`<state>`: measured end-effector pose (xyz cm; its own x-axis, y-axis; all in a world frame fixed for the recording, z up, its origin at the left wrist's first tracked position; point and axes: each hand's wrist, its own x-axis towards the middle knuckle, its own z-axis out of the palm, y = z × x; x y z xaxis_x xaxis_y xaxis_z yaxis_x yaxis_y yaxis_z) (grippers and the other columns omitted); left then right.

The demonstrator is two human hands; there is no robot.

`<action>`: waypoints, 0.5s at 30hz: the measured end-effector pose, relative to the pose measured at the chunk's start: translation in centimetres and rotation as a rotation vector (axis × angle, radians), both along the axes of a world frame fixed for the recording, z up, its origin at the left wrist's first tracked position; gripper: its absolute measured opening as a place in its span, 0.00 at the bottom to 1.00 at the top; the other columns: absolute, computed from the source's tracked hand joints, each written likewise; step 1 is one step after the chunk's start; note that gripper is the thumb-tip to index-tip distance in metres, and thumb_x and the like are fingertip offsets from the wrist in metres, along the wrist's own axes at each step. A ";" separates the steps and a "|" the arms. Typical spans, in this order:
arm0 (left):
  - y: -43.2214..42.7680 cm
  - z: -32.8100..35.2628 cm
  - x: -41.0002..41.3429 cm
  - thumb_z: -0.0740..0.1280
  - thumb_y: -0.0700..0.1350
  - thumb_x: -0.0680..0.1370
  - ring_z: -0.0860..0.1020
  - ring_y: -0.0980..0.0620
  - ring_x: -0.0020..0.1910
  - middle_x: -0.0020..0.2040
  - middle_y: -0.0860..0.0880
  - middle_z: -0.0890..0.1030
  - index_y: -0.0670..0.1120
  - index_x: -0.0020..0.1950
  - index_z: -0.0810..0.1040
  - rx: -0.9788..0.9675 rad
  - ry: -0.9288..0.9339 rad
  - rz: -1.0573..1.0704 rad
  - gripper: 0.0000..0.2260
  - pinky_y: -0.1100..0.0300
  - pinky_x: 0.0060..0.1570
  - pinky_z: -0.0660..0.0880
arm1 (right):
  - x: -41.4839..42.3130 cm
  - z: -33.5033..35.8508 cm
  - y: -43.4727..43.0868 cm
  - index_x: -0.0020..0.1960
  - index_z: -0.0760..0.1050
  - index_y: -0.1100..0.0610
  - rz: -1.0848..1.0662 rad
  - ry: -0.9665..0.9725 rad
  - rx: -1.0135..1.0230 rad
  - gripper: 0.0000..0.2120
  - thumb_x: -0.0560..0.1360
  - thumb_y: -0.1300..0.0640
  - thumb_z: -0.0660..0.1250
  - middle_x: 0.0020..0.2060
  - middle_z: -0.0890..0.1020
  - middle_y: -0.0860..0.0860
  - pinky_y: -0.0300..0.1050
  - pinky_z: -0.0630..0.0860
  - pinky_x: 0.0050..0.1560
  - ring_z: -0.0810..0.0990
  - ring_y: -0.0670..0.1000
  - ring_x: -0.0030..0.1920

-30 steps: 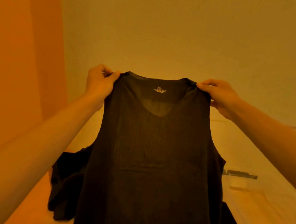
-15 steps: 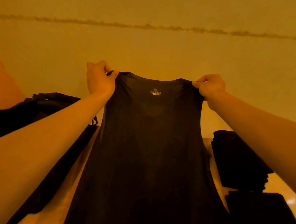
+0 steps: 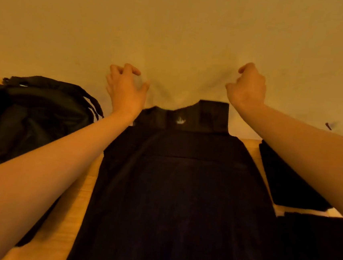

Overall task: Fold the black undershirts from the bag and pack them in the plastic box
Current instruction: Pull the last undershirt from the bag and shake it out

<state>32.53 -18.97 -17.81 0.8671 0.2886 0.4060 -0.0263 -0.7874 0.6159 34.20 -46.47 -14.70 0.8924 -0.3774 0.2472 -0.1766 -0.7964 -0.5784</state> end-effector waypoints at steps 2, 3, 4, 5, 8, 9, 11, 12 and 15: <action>-1.0 0.1 -4.3 0.71 0.49 0.78 0.70 0.44 0.64 0.63 0.46 0.70 0.49 0.57 0.78 0.073 0.069 -0.142 0.09 0.51 0.64 0.68 | -2.9 -0.2 1.3 0.61 0.75 0.56 0.106 0.052 -0.054 0.15 0.75 0.65 0.68 0.53 0.80 0.54 0.44 0.73 0.46 0.79 0.56 0.54; -1.4 0.2 -6.7 0.70 0.50 0.79 0.71 0.44 0.63 0.63 0.47 0.70 0.49 0.57 0.78 0.120 0.135 -0.228 0.09 0.51 0.64 0.68 | -4.7 -0.2 2.1 0.57 0.77 0.54 0.199 0.121 -0.039 0.12 0.76 0.65 0.67 0.52 0.80 0.53 0.41 0.71 0.45 0.80 0.55 0.55; -1.8 0.2 -9.4 0.68 0.53 0.80 0.72 0.45 0.63 0.64 0.48 0.70 0.50 0.60 0.78 0.177 0.206 -0.304 0.11 0.50 0.64 0.69 | -7.0 -0.3 3.0 0.54 0.78 0.53 0.301 0.209 -0.017 0.09 0.78 0.64 0.67 0.50 0.79 0.51 0.39 0.70 0.45 0.80 0.53 0.56; -2.1 0.2 -12.2 0.65 0.56 0.81 0.71 0.45 0.64 0.67 0.48 0.69 0.50 0.64 0.77 0.249 0.267 -0.362 0.15 0.50 0.64 0.69 | -9.6 -0.4 3.9 0.53 0.79 0.52 0.394 0.285 -0.005 0.07 0.79 0.61 0.66 0.50 0.79 0.49 0.38 0.69 0.47 0.80 0.52 0.57; -2.7 -0.4 -21.1 0.55 0.63 0.83 0.56 0.44 0.79 0.81 0.48 0.56 0.54 0.80 0.63 0.435 0.423 -0.422 0.27 0.49 0.75 0.58 | -19.7 -1.2 5.6 0.67 0.76 0.52 0.560 0.309 -0.127 0.16 0.81 0.51 0.65 0.63 0.78 0.51 0.44 0.72 0.61 0.75 0.53 0.66; -2.6 -0.8 -23.9 0.51 0.65 0.83 0.49 0.46 0.82 0.83 0.49 0.49 0.56 0.82 0.56 0.468 0.485 -0.426 0.29 0.49 0.78 0.52 | -23.0 -1.6 5.9 0.73 0.70 0.51 0.565 0.322 -0.179 0.21 0.82 0.47 0.63 0.71 0.74 0.52 0.47 0.68 0.70 0.70 0.54 0.73; -2.4 -2.0 -28.8 0.44 0.68 0.82 0.38 0.48 0.82 0.83 0.50 0.40 0.58 0.83 0.47 0.470 0.613 -0.424 0.31 0.50 0.78 0.42 | -28.5 -2.6 6.0 0.81 0.56 0.47 0.541 0.422 -0.273 0.28 0.83 0.40 0.55 0.80 0.58 0.54 0.51 0.54 0.79 0.53 0.54 0.81; -2.3 -2.9 -30.8 0.42 0.69 0.81 0.35 0.48 0.81 0.83 0.50 0.37 0.58 0.83 0.44 0.477 0.658 -0.420 0.32 0.50 0.78 0.39 | -30.7 -3.4 5.9 0.82 0.50 0.45 0.531 0.482 -0.312 0.30 0.83 0.37 0.50 0.81 0.52 0.54 0.52 0.49 0.81 0.46 0.54 0.81; -2.1 -5.5 -33.6 0.36 0.71 0.78 0.36 0.46 0.81 0.83 0.47 0.39 0.56 0.83 0.42 0.580 0.522 -0.381 0.36 0.49 0.77 0.36 | -34.9 -6.2 5.6 0.81 0.40 0.44 0.532 0.523 -0.396 0.41 0.72 0.27 0.27 0.82 0.42 0.55 0.53 0.40 0.80 0.37 0.54 0.80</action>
